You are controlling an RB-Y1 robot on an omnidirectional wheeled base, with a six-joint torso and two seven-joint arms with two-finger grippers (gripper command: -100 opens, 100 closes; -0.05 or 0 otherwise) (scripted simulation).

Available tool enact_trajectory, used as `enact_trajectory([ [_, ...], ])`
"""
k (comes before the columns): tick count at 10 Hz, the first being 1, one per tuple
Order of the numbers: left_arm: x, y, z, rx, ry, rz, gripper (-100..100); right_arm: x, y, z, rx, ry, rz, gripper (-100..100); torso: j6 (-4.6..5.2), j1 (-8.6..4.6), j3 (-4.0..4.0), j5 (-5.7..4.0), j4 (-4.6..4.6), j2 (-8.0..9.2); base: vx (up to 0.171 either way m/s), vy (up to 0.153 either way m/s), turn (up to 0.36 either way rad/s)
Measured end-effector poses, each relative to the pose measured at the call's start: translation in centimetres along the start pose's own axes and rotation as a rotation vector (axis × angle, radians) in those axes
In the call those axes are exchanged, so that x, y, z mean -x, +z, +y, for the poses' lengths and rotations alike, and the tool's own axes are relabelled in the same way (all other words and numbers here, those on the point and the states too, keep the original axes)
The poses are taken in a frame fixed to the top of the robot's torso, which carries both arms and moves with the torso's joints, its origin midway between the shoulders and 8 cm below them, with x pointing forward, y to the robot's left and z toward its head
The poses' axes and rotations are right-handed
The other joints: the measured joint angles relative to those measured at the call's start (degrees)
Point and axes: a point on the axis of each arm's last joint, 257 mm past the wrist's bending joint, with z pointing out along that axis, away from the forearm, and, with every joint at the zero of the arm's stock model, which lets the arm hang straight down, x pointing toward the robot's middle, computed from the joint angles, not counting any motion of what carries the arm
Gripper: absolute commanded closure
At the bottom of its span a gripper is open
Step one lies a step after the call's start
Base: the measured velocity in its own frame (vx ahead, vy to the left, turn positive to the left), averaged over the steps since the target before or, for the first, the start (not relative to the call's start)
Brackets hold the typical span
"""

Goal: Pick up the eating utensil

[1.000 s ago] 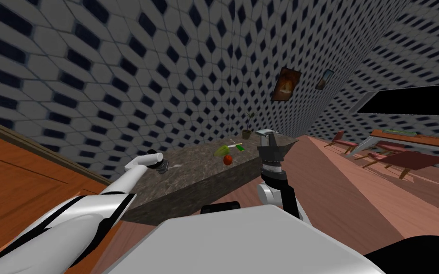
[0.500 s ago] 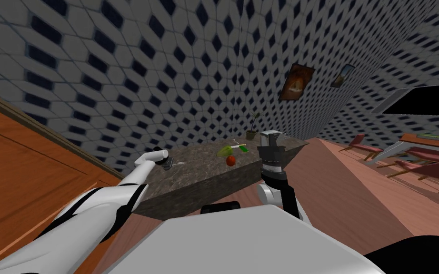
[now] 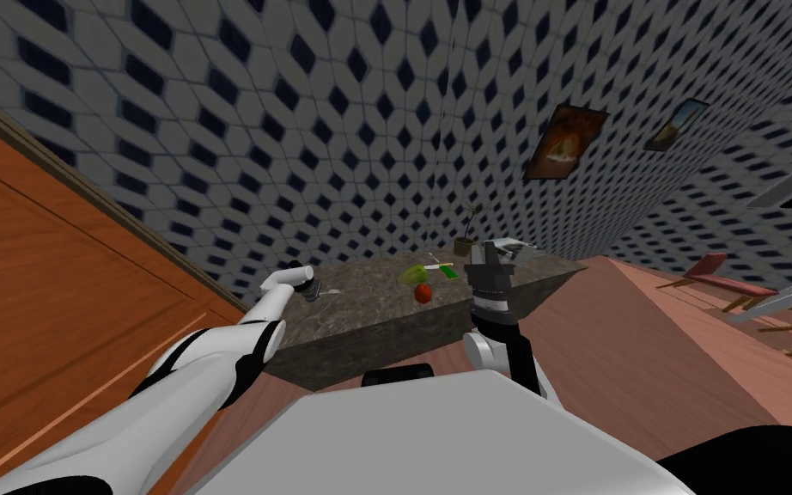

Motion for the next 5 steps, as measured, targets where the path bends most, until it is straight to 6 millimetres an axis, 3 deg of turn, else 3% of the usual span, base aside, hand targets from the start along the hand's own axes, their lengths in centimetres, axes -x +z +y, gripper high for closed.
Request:
enact_trajectory([
  [2,-2.0,0.1,-0.6,0.004,0.035,0.020,100,0.0,0.0,0.0,0.000,0.000,0.000,0,0.00,0.01,-0.01,0.01,-0.02,-0.01,0.022,-0.005,0.199],
  [3,-3.0,0.1,-0.8,0.006,0.052,0.027,100,0.0,0.0,0.0,0.000,0.000,0.000,0,0.11,-0.03,-0.01,0.01,-0.01,-0.01,0.009,-0.005,-0.034],
  [4,-3.1,0.1,-0.8,0.010,0.061,0.019,100,0.0,0.0,0.0,0.000,0.000,0.000,0,0.13,-0.04,0.00,-0.01,0.00,0.01,0.017,0.001,0.229],
  [5,-4.9,0.1,-1.4,0.013,0.080,0.038,100,0.0,0.0,0.0,0.000,0.000,0.000,0,0.06,-0.04,-0.01,-0.01,0.00,-0.01,0.018,-0.009,0.151],
])
